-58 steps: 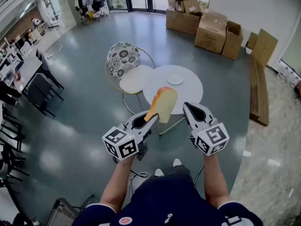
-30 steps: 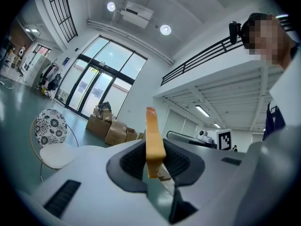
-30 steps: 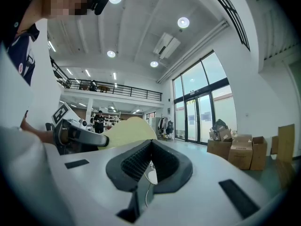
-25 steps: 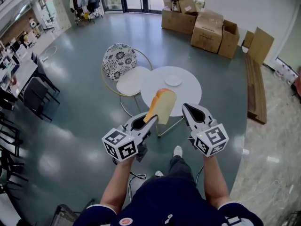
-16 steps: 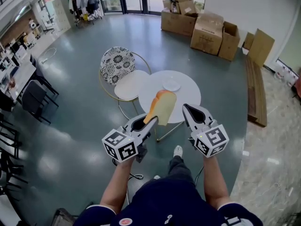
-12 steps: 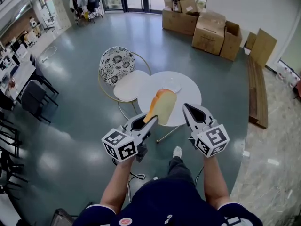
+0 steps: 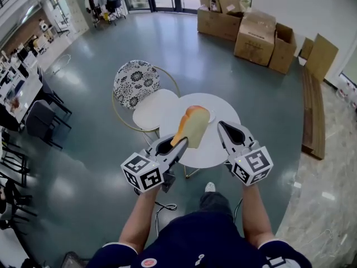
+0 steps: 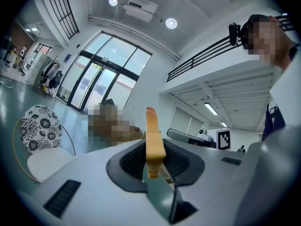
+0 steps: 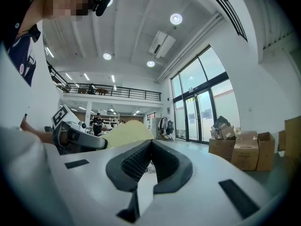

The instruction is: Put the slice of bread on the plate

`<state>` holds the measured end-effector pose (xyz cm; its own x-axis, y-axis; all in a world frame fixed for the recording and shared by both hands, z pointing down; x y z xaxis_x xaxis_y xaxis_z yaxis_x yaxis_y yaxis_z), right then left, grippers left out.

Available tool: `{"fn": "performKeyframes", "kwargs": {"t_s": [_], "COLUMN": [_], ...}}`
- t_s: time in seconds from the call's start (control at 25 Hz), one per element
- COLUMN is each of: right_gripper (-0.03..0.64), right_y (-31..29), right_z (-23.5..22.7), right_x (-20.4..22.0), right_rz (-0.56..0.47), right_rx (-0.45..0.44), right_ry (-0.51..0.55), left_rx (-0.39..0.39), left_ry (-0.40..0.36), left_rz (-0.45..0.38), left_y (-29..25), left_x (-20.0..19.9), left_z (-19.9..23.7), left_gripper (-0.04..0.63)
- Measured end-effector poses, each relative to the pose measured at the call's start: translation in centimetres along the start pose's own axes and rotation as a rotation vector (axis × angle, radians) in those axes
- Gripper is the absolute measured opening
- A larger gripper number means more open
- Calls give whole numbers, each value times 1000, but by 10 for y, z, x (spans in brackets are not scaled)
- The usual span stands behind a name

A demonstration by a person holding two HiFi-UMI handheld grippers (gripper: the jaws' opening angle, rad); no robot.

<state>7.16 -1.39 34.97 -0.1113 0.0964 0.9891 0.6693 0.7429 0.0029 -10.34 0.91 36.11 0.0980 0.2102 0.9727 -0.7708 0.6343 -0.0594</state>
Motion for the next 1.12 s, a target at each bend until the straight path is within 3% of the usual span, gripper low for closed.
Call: {"fn": "performKeyframes", "kwargs": {"t_s": [0.56, 0.84, 1.12], "right_gripper": [5, 5, 5], "right_y": [-52, -74, -95], "right_z": [-114, -134, -139], "right_x": [-19, -23, -22], "right_rz": [29, 37, 43], "right_rx": [-54, -90, -59], "right_ry": [-19, -14, -1], "left_rx": [-71, -84, -48], "left_ry": [45, 40, 45], "left_rz": [10, 24, 39], "left_y": [-103, -128, -139], "left_x": [-19, -26, -28], "left_z": [49, 66, 92], "left_gripper": [95, 95, 95]}}
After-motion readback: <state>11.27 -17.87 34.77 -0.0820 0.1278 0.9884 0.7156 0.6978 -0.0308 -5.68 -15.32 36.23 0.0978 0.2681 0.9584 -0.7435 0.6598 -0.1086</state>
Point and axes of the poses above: the fingertips, and each gripper's own axes: y backward along the fingers, z to its left, x out of its underside, the point moved 5 cm from there along y, backward along the fingers, and after that the axes turned 8 degrees about -y, right-handed, at the moved point
